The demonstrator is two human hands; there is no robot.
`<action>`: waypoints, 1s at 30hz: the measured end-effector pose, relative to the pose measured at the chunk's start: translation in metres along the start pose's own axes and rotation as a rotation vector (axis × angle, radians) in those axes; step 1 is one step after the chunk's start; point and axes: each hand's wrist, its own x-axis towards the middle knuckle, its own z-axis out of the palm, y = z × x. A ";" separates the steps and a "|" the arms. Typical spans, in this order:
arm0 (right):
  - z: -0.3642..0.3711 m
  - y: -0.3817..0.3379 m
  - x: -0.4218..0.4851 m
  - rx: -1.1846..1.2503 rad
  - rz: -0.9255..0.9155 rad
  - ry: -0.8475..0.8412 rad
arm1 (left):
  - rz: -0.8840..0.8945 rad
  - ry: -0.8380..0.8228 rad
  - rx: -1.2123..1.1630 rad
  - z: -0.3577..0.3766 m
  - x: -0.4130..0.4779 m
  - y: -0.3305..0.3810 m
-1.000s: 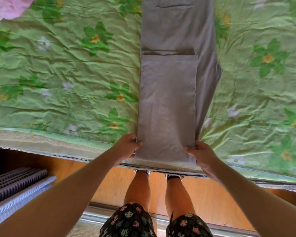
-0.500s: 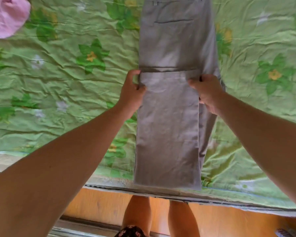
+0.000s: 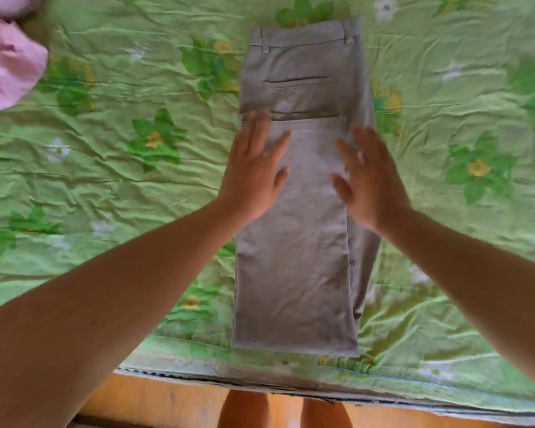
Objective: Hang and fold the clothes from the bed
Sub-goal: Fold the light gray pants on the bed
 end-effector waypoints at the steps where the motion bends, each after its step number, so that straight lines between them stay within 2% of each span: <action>1: 0.007 -0.005 -0.004 -0.066 -0.032 -0.079 | 0.055 -0.034 0.046 0.009 -0.004 0.004; 3: 0.026 -0.010 -0.005 -0.174 -0.010 -0.240 | 0.072 -0.106 0.118 0.029 -0.008 0.003; 6: 0.046 0.000 0.001 -0.186 -0.021 -0.334 | 0.066 -0.180 0.190 0.046 -0.010 -0.002; 8: 0.042 0.005 -0.002 -0.027 -0.036 -0.260 | 0.066 -0.185 0.199 0.045 -0.009 -0.002; 11: 0.029 0.029 -0.034 0.219 0.080 0.119 | 0.005 -0.186 0.147 0.035 -0.016 0.007; 12: 0.024 0.041 -0.050 0.230 0.156 0.170 | -0.030 -0.189 0.130 0.033 -0.022 0.011; 14: 0.016 0.059 -0.077 0.190 0.212 0.097 | -0.079 -0.207 0.106 0.030 -0.037 0.022; 17: 0.014 0.070 -0.085 0.159 0.167 -0.025 | -0.104 -0.236 0.105 0.037 -0.058 0.034; 22: 0.013 0.070 -0.072 0.300 0.112 0.073 | -0.127 -0.204 0.113 0.051 -0.059 0.038; 25: 0.017 0.071 -0.078 0.408 0.169 0.150 | -0.118 -0.174 0.117 0.055 -0.060 0.037; 30: 0.021 0.073 -0.071 0.397 0.212 0.178 | -0.124 -0.174 0.131 0.059 -0.062 0.038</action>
